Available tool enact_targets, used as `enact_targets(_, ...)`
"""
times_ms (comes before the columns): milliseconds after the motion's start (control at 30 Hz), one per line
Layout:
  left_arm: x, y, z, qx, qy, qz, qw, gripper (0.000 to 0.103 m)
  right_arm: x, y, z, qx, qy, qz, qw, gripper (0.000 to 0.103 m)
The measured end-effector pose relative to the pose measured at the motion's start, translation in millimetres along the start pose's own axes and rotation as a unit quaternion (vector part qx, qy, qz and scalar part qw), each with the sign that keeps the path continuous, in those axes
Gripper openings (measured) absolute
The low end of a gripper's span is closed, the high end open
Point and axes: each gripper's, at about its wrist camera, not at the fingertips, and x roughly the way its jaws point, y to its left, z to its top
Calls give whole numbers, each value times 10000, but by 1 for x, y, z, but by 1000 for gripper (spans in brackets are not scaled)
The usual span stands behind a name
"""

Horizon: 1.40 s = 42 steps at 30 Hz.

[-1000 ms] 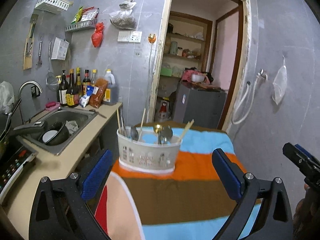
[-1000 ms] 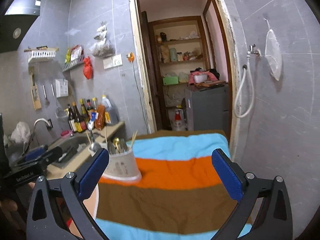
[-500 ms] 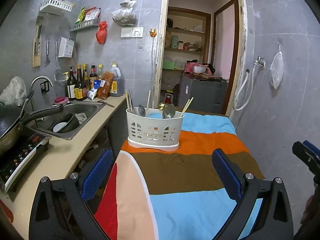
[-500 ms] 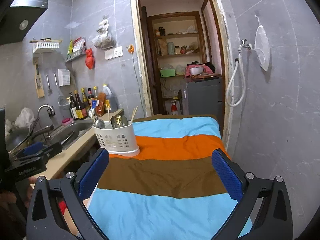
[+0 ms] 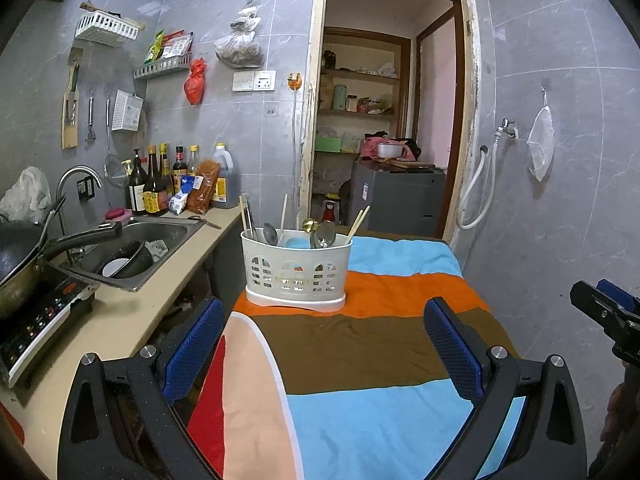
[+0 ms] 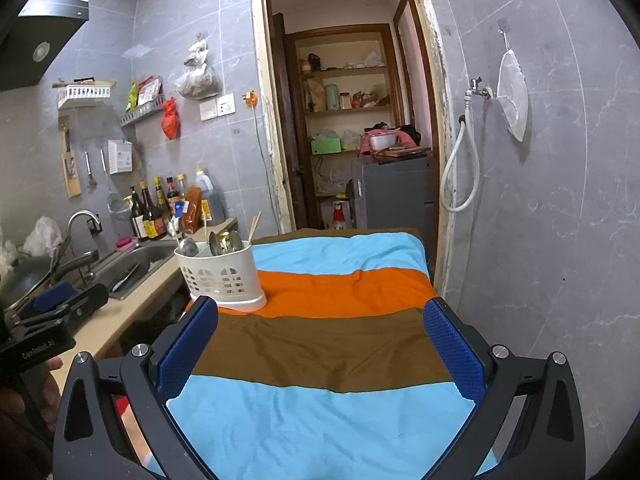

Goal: Organize utensils

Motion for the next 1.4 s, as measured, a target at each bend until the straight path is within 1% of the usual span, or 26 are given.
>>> enact_targets(1400,-1,-2,1,-41,-20,19,10000,98,0,4,0,-46,28,65,10000,103)
